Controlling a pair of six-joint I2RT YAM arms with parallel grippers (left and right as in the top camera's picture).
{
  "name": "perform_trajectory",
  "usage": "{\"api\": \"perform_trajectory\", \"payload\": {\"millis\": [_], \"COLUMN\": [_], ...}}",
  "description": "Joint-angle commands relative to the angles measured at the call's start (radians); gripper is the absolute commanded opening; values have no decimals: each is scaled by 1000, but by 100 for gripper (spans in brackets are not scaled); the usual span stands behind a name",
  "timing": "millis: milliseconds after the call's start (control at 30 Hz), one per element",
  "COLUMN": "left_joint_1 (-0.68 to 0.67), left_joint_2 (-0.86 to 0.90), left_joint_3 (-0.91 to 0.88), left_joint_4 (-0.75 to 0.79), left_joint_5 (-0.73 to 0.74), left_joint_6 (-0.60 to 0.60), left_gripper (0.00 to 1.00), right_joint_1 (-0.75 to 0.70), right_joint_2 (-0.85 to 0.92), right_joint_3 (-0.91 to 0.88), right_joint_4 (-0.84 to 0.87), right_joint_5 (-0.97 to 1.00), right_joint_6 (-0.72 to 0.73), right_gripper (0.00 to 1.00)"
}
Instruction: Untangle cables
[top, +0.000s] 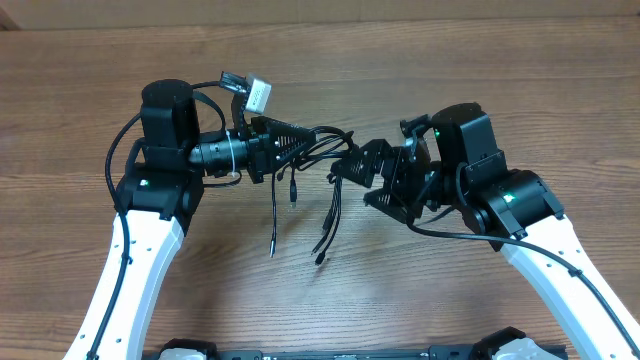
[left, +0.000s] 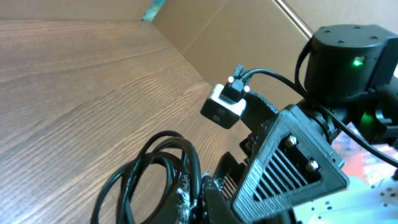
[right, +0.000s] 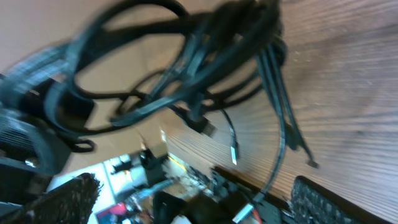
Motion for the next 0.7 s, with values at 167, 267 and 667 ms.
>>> {"api": "perform_trajectory", "payload": {"millis": [167, 267, 667], "left_joint_1": [-50, -74, -154], "left_joint_2": [-21, -21, -21], "left_joint_3": [13, 13, 13], "left_joint_4": [18, 45, 136], "left_joint_5": [-59, -86, -95], "left_joint_6": [-127, -181, -267], "left_gripper": [4, 4, 4], "right_joint_1": [4, 4, 4], "right_joint_2": [-4, -4, -4], "right_joint_3": [5, 5, 5], "right_joint_4": [71, 71, 74], "right_joint_5": [18, 54, 93], "right_joint_6": [229, 239, 261], "right_gripper": [95, 88, 84]}}
